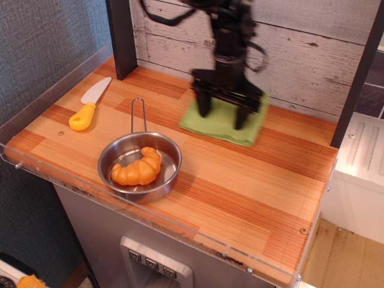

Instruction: Move towel to upper right corner

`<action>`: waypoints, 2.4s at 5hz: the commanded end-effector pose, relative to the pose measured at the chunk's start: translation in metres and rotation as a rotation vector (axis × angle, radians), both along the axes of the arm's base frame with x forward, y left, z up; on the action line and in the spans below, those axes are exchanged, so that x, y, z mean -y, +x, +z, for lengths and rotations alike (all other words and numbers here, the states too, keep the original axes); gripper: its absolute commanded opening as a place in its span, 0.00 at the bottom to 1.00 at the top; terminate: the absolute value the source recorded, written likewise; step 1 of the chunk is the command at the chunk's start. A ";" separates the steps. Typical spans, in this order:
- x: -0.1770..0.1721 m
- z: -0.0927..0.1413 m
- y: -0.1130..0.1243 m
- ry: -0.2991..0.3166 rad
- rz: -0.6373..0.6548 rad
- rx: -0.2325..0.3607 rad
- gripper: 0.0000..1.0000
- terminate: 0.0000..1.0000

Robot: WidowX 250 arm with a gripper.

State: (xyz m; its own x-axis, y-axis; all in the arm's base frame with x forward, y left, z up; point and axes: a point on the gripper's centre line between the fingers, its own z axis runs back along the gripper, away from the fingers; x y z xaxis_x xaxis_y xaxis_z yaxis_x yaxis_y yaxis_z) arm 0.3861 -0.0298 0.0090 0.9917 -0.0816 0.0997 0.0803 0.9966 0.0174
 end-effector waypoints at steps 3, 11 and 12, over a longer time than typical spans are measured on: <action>0.100 0.018 0.007 0.029 -0.099 0.061 1.00 0.00; -0.040 0.138 -0.104 0.021 -0.013 0.142 1.00 0.00; -0.059 0.126 -0.098 0.048 0.049 0.128 1.00 0.00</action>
State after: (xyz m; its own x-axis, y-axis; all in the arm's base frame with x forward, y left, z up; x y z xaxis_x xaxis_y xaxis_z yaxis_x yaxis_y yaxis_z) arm 0.2910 0.0297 0.1212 0.9827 -0.0427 0.1803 0.0319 0.9976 0.0622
